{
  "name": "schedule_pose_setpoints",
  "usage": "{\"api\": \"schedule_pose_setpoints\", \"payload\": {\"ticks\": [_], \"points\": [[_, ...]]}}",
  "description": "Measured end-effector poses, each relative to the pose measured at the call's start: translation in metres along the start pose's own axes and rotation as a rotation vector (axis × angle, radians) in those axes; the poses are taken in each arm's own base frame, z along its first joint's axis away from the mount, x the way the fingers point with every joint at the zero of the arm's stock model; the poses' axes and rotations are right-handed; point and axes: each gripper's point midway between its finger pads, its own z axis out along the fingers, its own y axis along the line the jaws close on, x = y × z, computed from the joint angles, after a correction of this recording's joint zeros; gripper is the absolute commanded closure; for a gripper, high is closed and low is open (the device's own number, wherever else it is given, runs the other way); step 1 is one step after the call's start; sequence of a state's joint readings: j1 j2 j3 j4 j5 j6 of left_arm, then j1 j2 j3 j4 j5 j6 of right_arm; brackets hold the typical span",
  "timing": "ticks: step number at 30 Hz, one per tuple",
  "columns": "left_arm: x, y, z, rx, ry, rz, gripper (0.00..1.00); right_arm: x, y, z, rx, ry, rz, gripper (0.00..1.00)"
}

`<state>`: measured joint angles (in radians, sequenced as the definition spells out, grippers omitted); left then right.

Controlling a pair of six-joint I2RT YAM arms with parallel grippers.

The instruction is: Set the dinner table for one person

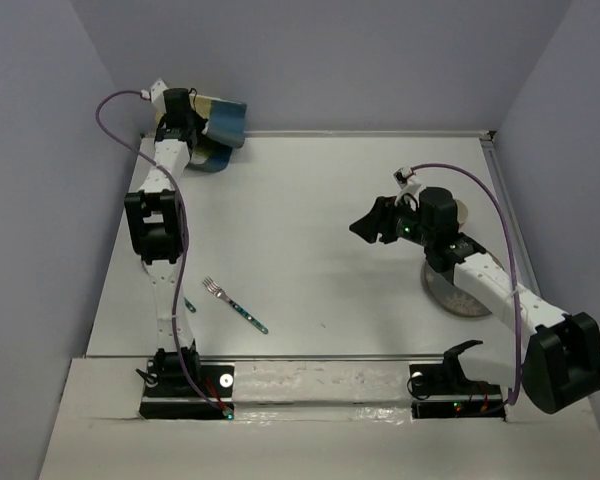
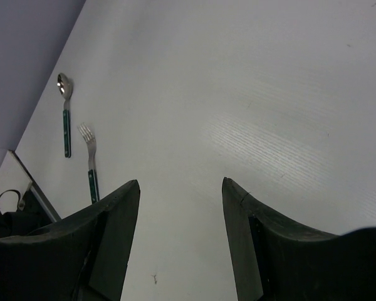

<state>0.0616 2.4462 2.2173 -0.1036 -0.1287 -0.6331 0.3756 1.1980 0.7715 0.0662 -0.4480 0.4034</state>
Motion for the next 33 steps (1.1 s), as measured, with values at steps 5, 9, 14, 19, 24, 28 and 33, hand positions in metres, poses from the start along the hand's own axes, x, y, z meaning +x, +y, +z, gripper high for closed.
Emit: {"api": "schedule_pose_setpoints", "payload": {"ticks": [5, 9, 14, 19, 24, 28, 33], "points": [[-0.059, -0.092, -0.122, 0.234, -0.088, -0.008, 1.00, -0.011, 0.004, -0.012, 0.023, -0.037, -0.020, 0.38], [-0.103, -0.097, -0.196, 0.321, -0.182, -0.046, 1.00, -0.029, 0.014, -0.024, 0.029, -0.090, -0.047, 0.38], [-0.072, -0.061, -0.238, 0.308, -0.127, -0.082, 1.00, -0.041, 0.019, -0.032, 0.037, -0.124, -0.065, 0.38], [0.025, -0.071, -0.259, 0.348, 0.054, -0.021, 1.00, -0.037, 0.014, -0.033, 0.062, -0.110, -0.056, 0.37], [0.131, -0.102, -0.291, 0.449, 0.248, 0.024, 1.00, -0.033, 0.005, -0.033, 0.104, -0.098, -0.050, 0.37], [0.194, -0.127, -0.297, 0.496, 0.353, 0.038, 1.00, -0.031, -0.002, -0.033, 0.143, -0.085, -0.048, 0.37], [0.224, -0.138, -0.292, 0.483, 0.375, -0.007, 1.00, -0.036, -0.009, -0.034, 0.192, -0.089, -0.059, 0.37]]}}
